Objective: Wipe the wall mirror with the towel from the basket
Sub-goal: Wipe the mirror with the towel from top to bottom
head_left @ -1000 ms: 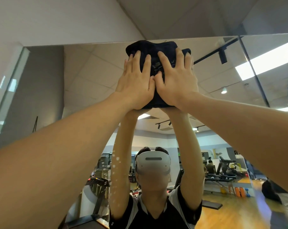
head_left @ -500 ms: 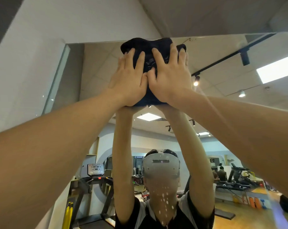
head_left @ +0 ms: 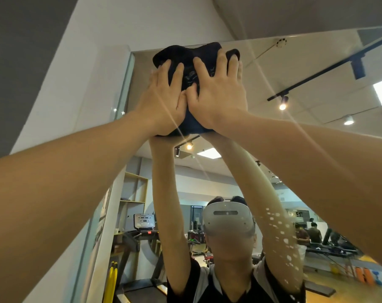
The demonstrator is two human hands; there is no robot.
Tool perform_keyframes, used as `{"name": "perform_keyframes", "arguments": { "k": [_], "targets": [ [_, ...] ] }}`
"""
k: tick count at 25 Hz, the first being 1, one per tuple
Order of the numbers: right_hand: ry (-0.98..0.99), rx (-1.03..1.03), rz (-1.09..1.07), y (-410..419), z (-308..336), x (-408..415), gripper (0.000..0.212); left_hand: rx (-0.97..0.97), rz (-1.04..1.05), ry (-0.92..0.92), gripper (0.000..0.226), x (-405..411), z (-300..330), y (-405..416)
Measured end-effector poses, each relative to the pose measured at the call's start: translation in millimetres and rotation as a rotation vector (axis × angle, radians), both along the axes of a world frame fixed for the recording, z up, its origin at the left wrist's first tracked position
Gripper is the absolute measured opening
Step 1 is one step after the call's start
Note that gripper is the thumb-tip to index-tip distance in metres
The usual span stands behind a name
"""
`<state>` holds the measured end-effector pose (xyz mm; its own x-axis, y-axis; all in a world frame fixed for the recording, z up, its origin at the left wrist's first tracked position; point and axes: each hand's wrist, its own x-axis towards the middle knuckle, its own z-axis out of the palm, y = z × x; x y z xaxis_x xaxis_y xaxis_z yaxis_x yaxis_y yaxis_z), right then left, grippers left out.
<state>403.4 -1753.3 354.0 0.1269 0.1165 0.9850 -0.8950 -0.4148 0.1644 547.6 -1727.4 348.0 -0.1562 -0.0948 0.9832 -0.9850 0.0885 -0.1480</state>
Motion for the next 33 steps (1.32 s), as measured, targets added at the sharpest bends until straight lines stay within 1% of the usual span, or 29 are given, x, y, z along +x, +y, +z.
{"name": "perform_keyframes", "arguments": {
  "k": [6,10,18,23,28,33],
  "targets": [
    [0.024,-0.018,-0.003,1.2,-4.3,53.3,0.064,-0.007,0.016,0.017,0.065,57.4,-6.4,0.4],
    [0.049,-0.013,-0.013,2.0,-10.2,72.5,0.065,0.028,0.035,0.037,0.064,74.3,-16.0,6.4],
    [0.046,-0.002,-0.015,4.8,-34.9,87.5,0.068,0.065,0.098,-0.012,0.062,82.3,-42.2,23.0],
    [0.052,0.01,0.003,6.5,-59.5,90.2,0.068,0.068,0.121,-0.066,0.069,89.7,-62.3,22.3],
    [0.07,0.027,-0.023,9.0,-86.2,90.1,0.07,0.06,0.104,-0.059,0.07,90.4,-90.9,19.6],
    [0.126,0.051,-0.036,7.8,-93.4,75.2,0.075,0.044,0.104,-0.035,0.072,80.1,-97.9,11.4]
  ]
}}
